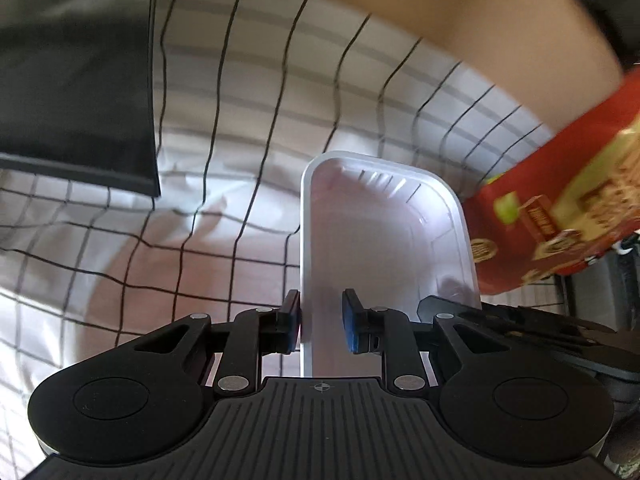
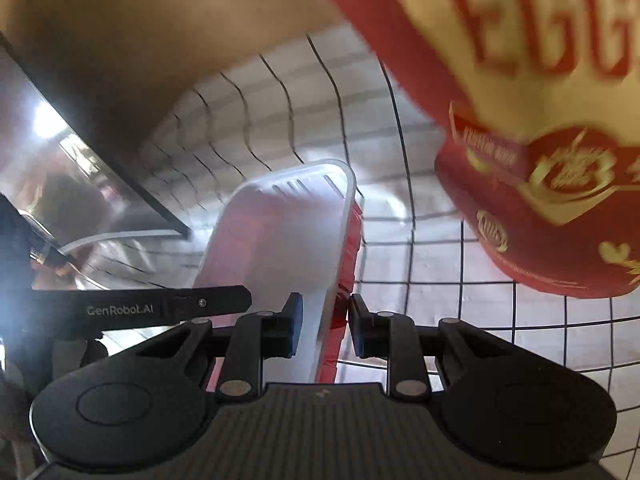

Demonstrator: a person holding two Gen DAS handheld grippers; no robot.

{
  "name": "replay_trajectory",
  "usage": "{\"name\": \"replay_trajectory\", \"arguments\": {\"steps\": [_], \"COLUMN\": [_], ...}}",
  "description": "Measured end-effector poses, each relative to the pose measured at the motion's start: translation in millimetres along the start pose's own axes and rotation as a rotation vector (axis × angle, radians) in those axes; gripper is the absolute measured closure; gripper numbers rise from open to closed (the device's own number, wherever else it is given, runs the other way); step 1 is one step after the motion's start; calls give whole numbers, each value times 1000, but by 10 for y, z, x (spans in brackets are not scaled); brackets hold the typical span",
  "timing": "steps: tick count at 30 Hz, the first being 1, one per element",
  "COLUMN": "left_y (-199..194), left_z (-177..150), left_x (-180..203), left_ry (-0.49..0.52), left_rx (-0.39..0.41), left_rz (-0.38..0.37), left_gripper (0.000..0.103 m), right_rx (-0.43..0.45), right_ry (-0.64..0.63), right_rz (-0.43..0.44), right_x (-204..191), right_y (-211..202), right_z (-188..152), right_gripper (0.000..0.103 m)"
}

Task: Organize plates and bowls
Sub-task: 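Lift the white tray with both grippers and lower it onto the dish stack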

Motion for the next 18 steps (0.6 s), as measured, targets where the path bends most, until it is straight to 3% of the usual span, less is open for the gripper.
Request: {"name": "replay_trajectory", "arguments": {"steps": [9, 14, 18], "left_y": [-1009, -1570, -1866], "left_z": [-141, -487, -859], "left_x": [480, 555, 512], "left_ry": [26, -32, -93], "left_rx": [144, 234, 299], "left_rz": [-35, -31, -5], "left_gripper": [79, 79, 79], "right_rx": [100, 115, 58], "right_ry": [-80, -202, -275], "right_rz": [70, 148, 190], "right_x": [-359, -639, -810], "right_y": [-948, -1430, -1533], "right_z": [54, -152, -422], "right_gripper": [79, 78, 78]}}
Point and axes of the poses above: each gripper's, at about its wrist camera, not at the fingertips, and y roughly the way its jaws point, x to its right, z to its top, the point moved 9 cm from there along y, roughly the way its jaws point
